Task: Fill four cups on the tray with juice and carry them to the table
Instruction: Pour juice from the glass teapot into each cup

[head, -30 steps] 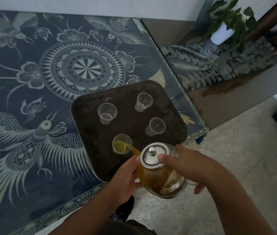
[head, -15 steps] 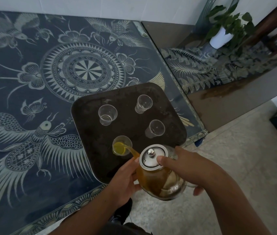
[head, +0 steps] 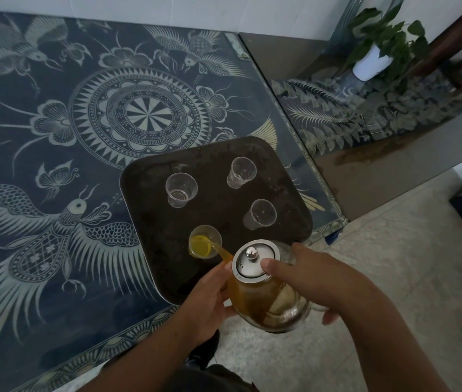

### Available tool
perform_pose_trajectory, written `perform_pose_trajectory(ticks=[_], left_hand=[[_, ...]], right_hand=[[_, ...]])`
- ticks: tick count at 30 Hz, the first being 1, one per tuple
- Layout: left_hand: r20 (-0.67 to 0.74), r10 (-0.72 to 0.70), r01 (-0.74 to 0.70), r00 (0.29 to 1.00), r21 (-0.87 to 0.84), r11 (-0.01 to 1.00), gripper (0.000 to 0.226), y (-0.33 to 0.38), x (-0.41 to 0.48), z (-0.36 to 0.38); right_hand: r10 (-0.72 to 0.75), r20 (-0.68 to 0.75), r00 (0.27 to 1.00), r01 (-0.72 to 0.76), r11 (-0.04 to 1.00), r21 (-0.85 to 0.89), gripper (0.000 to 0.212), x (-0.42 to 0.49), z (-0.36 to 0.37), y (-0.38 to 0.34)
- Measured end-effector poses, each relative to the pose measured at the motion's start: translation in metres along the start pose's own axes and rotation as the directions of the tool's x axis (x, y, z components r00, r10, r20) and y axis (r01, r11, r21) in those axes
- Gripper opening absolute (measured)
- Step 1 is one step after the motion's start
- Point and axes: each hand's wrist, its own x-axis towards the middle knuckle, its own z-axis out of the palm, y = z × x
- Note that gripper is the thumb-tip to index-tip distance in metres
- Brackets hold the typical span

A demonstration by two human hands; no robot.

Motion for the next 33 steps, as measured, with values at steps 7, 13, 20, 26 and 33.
perform_pose_trajectory(ticks=[7, 13, 20, 26, 33], left_hand=[[0.006, -0.007, 0.008, 1.0, -0.014, 1.0, 0.037, 0.0004, -0.0006, 0.0006], [0.001, -0.008, 0.008, 1.0, -0.01, 1.0, 0.035, 0.0031, -0.0032, 0.0032], [0.003, 0.002, -0.002, 1.0, 0.004, 1.0, 0.034, 0.0086, -0.004, 0.0022], [-0.02, -0.012, 0.011, 1.0, -0.027, 1.0, 0.034, 0.0059, -0.0012, -0.0002], [-0.015, -0.01, 0.009, 1.0, -0.032, 0.999, 0.033, 0.0075, -0.0005, 0.0008]], right_hand=[[0.018, -0.003, 1.0, -0.018, 1.0, 0.002, 0.1, 0.0003, 0.0014, 0.0021], [0.015, -0.013, 1.0, -0.015, 1.0, -0.004, 0.099, -0.0028, 0.0008, 0.0007], [0.018, -0.023, 1.0, -0.018, 1.0, 0.003, 0.102, -0.0042, 0.0009, -0.0018], [0.012, -0.022, 1.0, -0.012, 1.0, -0.011, 0.1, -0.0049, 0.0004, -0.0058], [0.01, -0.012, 1.0, -0.01, 1.0, 0.001, 0.1, -0.0056, -0.001, -0.0043]])
